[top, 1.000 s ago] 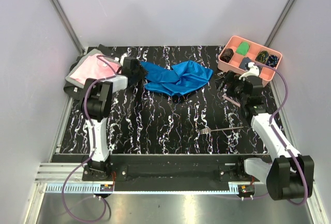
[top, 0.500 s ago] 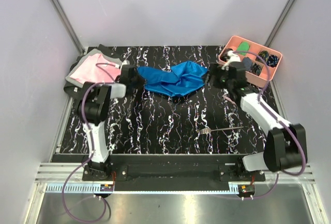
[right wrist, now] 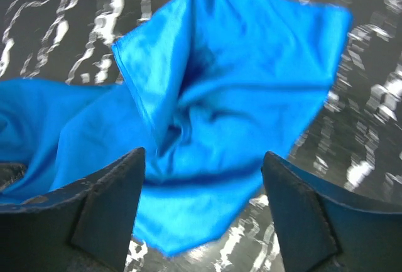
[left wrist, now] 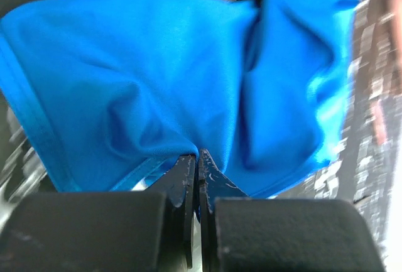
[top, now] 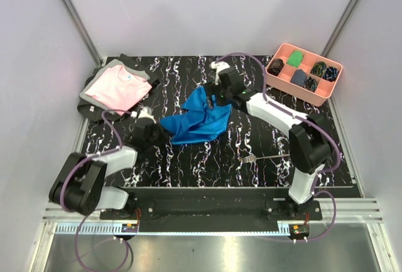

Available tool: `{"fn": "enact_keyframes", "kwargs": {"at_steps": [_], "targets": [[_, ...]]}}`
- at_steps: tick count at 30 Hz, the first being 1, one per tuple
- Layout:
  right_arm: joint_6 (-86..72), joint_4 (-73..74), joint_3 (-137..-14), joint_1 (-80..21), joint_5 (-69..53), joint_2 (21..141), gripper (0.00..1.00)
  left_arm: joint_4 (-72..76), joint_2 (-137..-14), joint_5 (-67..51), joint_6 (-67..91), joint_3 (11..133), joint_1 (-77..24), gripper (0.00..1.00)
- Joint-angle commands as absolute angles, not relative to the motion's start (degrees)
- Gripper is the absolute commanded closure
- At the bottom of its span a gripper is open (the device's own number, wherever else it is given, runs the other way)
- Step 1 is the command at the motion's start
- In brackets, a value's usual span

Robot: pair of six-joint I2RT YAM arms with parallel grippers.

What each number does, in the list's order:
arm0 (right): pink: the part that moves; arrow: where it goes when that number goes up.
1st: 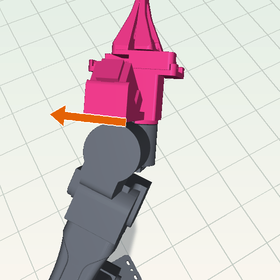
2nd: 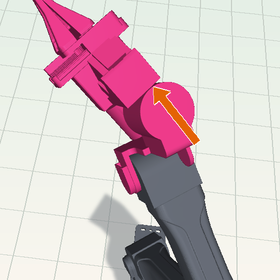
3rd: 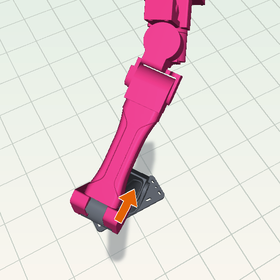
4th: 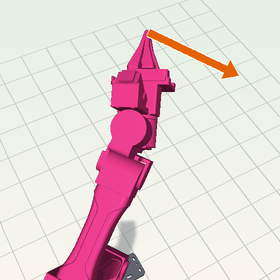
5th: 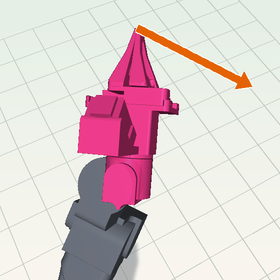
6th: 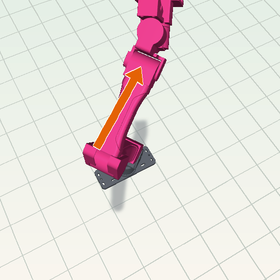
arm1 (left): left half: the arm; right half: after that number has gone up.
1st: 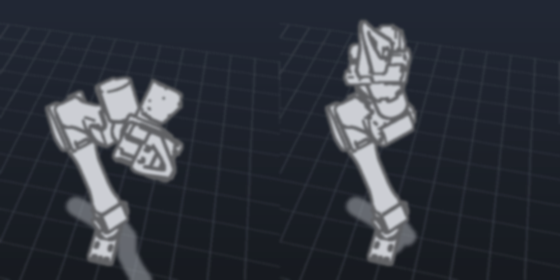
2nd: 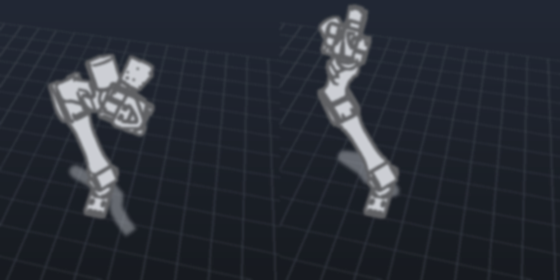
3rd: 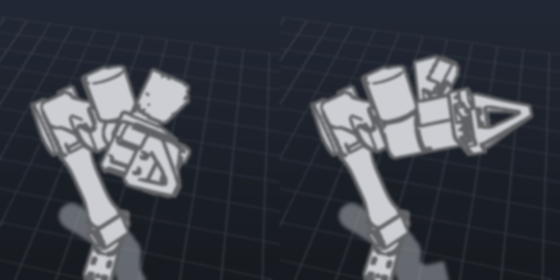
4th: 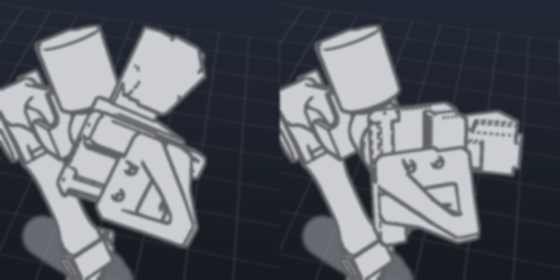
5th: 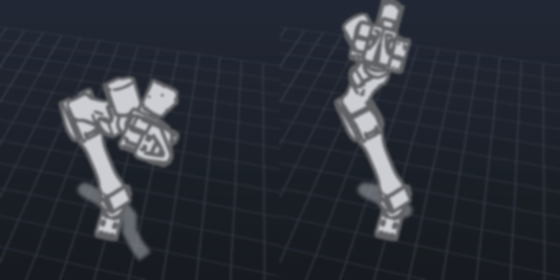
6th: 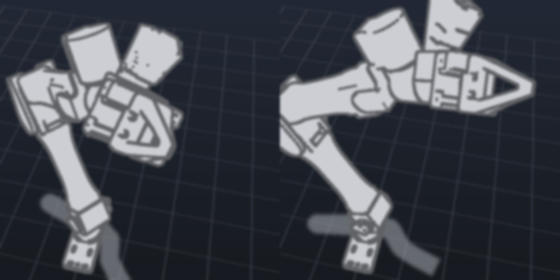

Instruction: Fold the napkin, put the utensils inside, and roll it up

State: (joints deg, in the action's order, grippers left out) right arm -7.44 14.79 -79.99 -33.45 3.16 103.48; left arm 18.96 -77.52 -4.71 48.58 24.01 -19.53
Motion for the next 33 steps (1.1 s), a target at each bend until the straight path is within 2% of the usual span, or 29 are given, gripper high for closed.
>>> {"fn": "enact_keyframes", "kwargs": {"at_steps": [1, 6, 14, 23, 30, 33], "targets": [[-1.8, 16.8, -87.3, -37.7, 2.1, 107.9, 0.2, 15.1, -69.7, -1.0, 46.4, 17.6, -19.9, 1.0], [4.0, 17.6, -93.3, -43.3, 1.1, 116.9, 0.24, 13.6, -63.2, -0.2, 47.2, 13.2, -20.1, 1.0], [7.3, 16.6, -101.0, -49.4, 2.3, 127.0, 0.28, 11.6, -59.9, -0.2, 46.7, 12.0, -20.2, 1.0], [8.3, 15.2, -106.5, -50.2, 9.4, 132.0, 0.3, 9.9, -57.7, -0.6, 46.4, 11.8, -20.1, 1.0], [9.6, 15.2, -109.6, -50.2, 7.6, 135.5, 0.31, 9.0, -58.6, -0.6, 45.9, 12.6, -20.1, 1.0], [9.8, 15.2, -110.5, -50.1, 6.9, 136.8, 0.34, 8.8, -59.0, -0.8, 45.7, 12.8, -20.1, 1.0]]}}
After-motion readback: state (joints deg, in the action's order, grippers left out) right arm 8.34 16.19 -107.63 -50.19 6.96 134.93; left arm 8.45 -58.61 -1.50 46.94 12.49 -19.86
